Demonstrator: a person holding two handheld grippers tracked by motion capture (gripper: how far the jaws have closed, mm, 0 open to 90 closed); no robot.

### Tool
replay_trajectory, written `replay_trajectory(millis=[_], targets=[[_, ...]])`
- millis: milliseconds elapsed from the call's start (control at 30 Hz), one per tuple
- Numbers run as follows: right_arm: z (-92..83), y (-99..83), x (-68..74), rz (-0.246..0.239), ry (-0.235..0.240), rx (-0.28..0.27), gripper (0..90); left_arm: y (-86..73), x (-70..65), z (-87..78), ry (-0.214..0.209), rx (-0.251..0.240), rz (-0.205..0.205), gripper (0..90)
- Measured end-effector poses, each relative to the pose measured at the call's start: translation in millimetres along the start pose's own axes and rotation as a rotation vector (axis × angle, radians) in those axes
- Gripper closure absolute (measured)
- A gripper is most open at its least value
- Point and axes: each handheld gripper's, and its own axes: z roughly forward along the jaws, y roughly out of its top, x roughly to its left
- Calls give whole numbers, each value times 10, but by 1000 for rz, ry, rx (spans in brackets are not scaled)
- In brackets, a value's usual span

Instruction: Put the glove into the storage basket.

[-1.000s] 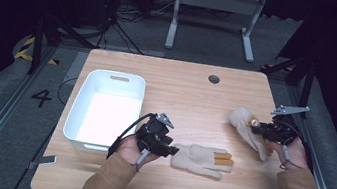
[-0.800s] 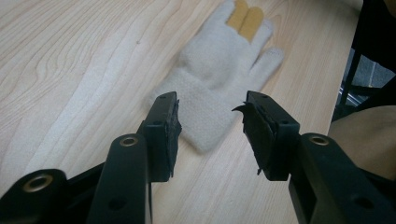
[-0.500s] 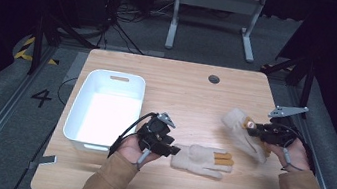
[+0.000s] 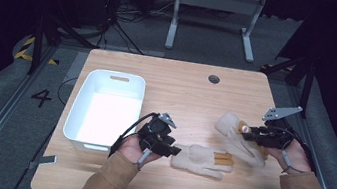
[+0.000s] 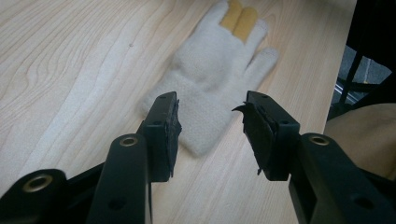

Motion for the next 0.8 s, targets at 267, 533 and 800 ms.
replay_trajectory(millis=[267, 533, 800], targets=[[13, 40, 50, -27, 22, -14, 692, -13, -1, -6, 4, 0, 0, 556], [106, 203, 179, -97, 77, -29, 692, -99, -5, -57, 20, -2, -20, 554], [176, 267, 275, -132, 111, -39, 690, -114, 3, -70, 21, -5, -25, 554]])
